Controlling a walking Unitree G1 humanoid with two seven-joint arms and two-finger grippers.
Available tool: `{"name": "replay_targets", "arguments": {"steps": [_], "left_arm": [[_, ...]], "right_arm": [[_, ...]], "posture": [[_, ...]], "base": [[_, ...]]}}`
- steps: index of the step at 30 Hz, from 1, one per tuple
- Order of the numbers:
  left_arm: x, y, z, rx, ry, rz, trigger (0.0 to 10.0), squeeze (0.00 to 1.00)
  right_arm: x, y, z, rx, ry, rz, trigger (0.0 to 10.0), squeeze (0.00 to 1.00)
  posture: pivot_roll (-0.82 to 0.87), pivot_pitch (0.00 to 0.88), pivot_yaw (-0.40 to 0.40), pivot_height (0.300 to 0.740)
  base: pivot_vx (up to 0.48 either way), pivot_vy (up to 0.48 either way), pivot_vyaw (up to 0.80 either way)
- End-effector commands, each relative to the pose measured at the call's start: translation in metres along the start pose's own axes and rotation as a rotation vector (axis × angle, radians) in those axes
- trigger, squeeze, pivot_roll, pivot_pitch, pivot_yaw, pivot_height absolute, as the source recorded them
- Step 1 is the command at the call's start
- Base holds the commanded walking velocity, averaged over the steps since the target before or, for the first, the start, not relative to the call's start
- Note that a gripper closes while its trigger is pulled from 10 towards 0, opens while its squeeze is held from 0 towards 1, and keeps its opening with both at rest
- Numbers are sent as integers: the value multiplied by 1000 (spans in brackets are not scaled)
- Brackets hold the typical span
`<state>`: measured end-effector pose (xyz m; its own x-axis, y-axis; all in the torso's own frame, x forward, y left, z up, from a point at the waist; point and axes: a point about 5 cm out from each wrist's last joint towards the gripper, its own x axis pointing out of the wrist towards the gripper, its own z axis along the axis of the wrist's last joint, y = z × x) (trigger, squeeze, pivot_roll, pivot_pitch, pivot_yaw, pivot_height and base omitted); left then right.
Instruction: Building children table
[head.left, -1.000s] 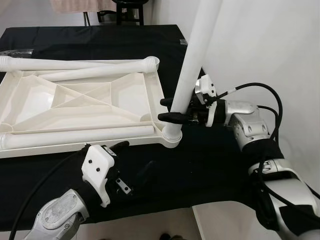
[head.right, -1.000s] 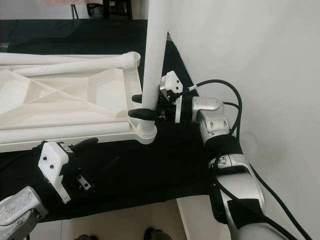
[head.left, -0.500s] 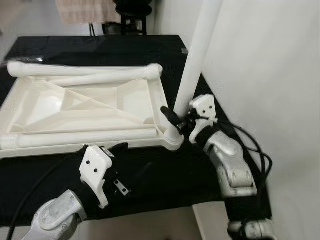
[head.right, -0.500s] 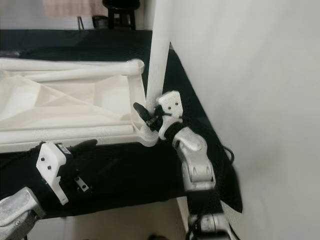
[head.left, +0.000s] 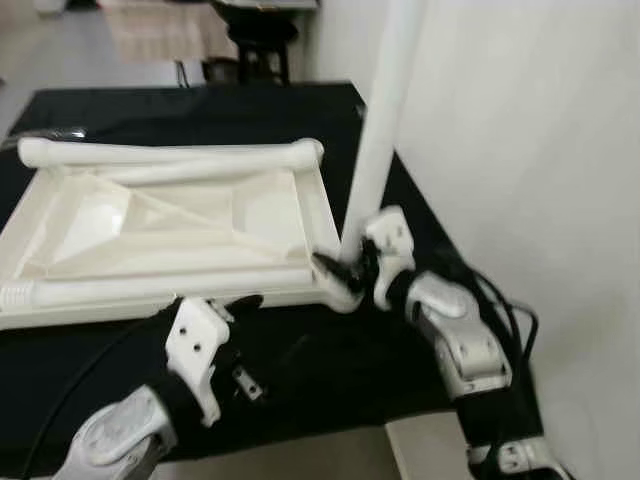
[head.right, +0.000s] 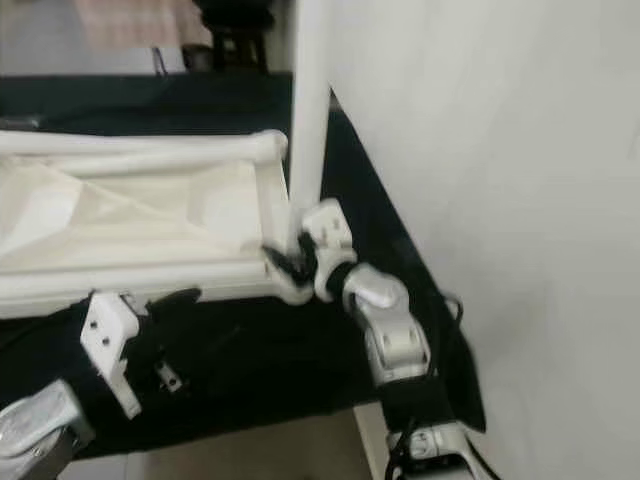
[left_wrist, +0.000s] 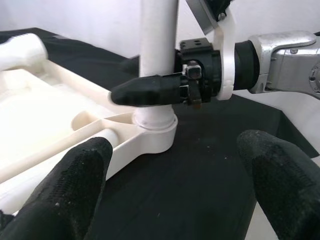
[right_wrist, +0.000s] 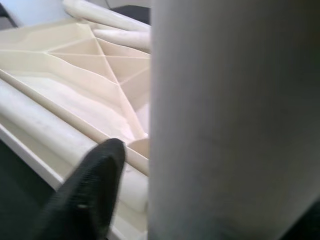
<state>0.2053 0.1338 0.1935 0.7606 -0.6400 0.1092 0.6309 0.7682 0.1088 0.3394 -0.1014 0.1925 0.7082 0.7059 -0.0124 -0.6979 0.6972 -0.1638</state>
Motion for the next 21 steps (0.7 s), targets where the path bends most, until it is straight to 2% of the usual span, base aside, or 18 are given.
{"name": "replay_targets", "arguments": {"steps": [1, 2, 3, 4, 5, 12, 14, 15, 16, 17, 21], "left_arm": [[1, -3, -3, -15, 9, -5, 10000, 0], [1, -3, -3, -15, 8, -2, 10000, 0], [1, -3, -3, -15, 8, -2, 10000, 0], [0, -2, -3, -13, 8, 4, 10000, 0], [0, -2, -3, -12, 7, 5, 10000, 0], [0, -2, -2, -11, 5, 6, 10000, 0], [0, -2, -2, -10, 5, 6, 10000, 0], [0, -2, -2, -9, 5, 6, 10000, 0], [0, -2, -1, -9, 5, 6, 10000, 0], [0, -2, -1, -10, 5, 5, 10000, 0], [0, -2, -1, -11, 5, 1, 10000, 0]], "right_arm": [[3, 3, 19, -1, -66, 162, 10000, 0], [2, 2, 22, 9, -80, 231, 10000, 0], [2, 2, 22, 9, -80, 231, 10000, 0], [0, 1, 28, -33, -88, 387, 10000, 0], [-1, 0, 30, -67, -85, 446, 10000, 0], [0, -11, 34, -109, -55, 579, 10000, 0], [3, -16, 36, -117, -32, 651, 10000, 0], [5, -18, 37, -112, -26, 662, 9490, 0], [6, -18, 38, -106, -24, 668, 9490, 0], [7, -19, 39, -103, -22, 669, 157, 0], [8, -22, 40, -95, -15, 708, 0, 0]], "posture": [[81, 209, -104, 740], [81, 209, -104, 740], [81, 209, -104, 740], [82, 209, -105, 740], [86, 209, -107, 740], [96, 208, -108, 740], [102, 207, -105, 740], [102, 207, -105, 740], [102, 207, -105, 740], [105, 206, -102, 740], [113, 205, -99, 740]], "base": [[0, 0, 0], [0, 0, 0], [0, 0, 0], [0, 0, 0], [0, 0, 0], [0, 0, 0], [0, 0, 0], [0, 0, 0], [0, 0, 0], [0, 0, 0], [0, 0, 0]]}}
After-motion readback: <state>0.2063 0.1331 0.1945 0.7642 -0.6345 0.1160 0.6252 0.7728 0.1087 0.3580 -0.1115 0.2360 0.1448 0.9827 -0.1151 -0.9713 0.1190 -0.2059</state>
